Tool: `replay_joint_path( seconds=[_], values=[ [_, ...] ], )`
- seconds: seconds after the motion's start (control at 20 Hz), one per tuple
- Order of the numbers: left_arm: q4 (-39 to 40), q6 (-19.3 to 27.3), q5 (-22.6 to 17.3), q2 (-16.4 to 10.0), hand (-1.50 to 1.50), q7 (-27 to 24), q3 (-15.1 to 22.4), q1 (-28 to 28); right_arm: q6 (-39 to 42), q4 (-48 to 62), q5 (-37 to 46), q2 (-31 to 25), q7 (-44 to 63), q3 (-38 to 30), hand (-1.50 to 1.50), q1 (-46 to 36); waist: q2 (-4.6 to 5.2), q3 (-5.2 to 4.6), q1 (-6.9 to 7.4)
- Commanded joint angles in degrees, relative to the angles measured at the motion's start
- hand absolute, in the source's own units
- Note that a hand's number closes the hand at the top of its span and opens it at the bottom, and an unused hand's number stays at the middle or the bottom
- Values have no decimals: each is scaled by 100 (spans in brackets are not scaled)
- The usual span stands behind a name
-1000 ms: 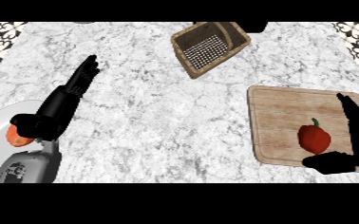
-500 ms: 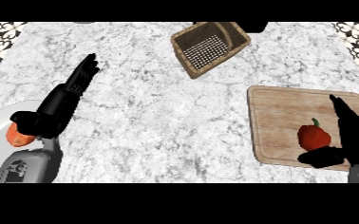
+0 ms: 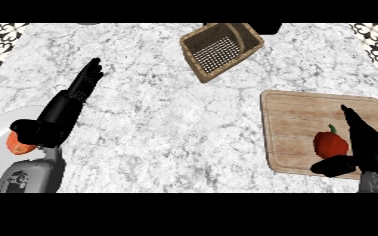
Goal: Pick the bell pepper from the cutting board and place it in the basket
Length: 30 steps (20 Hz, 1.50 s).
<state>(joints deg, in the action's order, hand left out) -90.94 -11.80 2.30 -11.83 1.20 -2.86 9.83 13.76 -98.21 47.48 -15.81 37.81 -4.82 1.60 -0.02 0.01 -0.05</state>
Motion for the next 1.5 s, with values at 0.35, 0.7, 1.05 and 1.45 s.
replay_joint_path(
  seconds=[0.35, 0.7, 1.05, 1.45],
  values=[
    [-5, -260, -37, -55, 0, 65, -183, -12, 124, 523, 241, 182, -451, 280, 150, 95, 0, 0, 3],
    [201, -17, 212, 207, 0, 4, 0, 208, -112, 762, 883, 7, -863, 715, 150, 140, 5, 0, -9],
    [-56, -152, 53, 117, 0, 117, -101, 98, 335, -159, 951, -247, -1851, 1677, 150, -304, -27, -9, 93],
    [318, -116, 185, 141, 0, -100, -73, 167, 1249, -1648, 469, -96, -3949, 4232, 150, -678, -27, -15, 48]
  ],
)
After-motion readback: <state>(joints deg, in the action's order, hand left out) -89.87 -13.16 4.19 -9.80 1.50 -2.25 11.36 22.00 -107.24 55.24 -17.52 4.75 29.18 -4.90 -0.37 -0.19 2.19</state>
